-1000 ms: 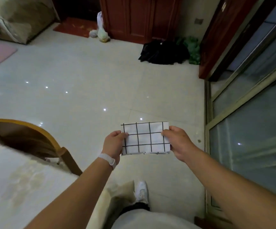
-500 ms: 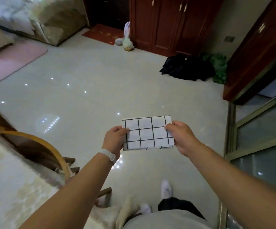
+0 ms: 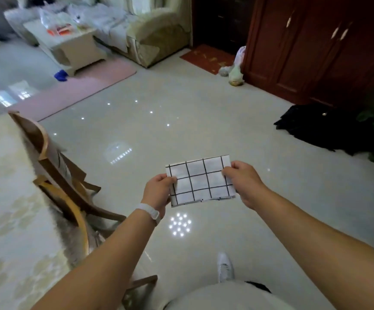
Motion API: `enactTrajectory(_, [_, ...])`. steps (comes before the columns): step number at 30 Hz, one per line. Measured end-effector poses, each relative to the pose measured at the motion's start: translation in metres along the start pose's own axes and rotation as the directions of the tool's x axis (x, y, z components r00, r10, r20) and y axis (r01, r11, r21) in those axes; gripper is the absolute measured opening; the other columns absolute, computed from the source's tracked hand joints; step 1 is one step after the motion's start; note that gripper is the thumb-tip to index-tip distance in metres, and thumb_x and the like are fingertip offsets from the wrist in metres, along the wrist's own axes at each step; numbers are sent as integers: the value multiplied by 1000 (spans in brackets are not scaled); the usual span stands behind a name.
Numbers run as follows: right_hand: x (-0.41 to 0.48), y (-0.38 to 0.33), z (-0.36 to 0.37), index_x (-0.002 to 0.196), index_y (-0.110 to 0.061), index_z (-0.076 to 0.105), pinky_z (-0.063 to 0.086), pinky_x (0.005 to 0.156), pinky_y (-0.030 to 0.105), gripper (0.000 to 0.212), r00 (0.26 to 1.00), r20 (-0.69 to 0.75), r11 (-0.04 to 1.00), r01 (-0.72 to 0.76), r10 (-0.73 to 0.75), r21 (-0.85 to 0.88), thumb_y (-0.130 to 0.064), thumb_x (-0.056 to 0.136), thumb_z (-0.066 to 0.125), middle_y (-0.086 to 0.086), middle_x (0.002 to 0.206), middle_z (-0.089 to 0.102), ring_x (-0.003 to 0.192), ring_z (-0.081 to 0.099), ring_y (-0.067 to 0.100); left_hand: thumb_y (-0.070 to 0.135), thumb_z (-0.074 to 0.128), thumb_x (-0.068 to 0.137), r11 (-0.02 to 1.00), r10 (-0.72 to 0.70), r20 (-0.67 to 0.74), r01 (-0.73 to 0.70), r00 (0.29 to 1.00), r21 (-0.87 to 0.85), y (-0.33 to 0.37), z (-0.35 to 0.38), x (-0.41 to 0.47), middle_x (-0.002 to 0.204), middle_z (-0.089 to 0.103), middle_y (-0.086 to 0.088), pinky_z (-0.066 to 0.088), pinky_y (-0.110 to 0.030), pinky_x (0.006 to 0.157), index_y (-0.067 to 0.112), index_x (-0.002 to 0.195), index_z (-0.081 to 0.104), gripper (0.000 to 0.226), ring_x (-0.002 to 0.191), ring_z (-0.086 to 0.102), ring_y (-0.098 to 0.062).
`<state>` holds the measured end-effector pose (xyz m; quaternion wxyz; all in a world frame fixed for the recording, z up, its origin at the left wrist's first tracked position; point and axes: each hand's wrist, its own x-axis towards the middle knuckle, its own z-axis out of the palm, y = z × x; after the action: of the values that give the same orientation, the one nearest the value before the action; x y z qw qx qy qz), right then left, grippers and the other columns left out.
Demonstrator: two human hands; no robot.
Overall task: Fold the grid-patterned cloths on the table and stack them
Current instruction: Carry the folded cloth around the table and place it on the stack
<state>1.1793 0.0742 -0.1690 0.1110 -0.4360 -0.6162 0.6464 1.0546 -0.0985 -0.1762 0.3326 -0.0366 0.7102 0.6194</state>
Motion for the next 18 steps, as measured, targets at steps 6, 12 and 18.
enactTrajectory(6, [64,-38,4,69,-15,61,48,64,35,7,995,97,1000,-7,4,28,-14,75,56,8,72,62,68,58,23,7,58,89,998,21,-117,-27,993,-52,27,16,26,66,55,-4,43,-25,50,14,73,56,18,59,54,-19])
enactTrajectory(12, [105,-58,42,69,-15,59,45,63,33,8,972,231,1000,-24,28,-18,-13,76,56,7,72,60,68,56,24,9,59,88,994,-9,-221,-16,975,-111,43,-7,59,74,59,-9,46,-25,50,13,79,60,9,62,57,-20])
enactTrajectory(18, [160,-81,109,79,-12,63,48,67,37,10,956,287,997,-52,68,-64,-16,73,56,10,79,63,72,59,24,9,59,88,992,-22,-262,-10,965,-122,61,-48,119,85,61,-17,51,-35,65,5,92,64,7,76,58,-27])
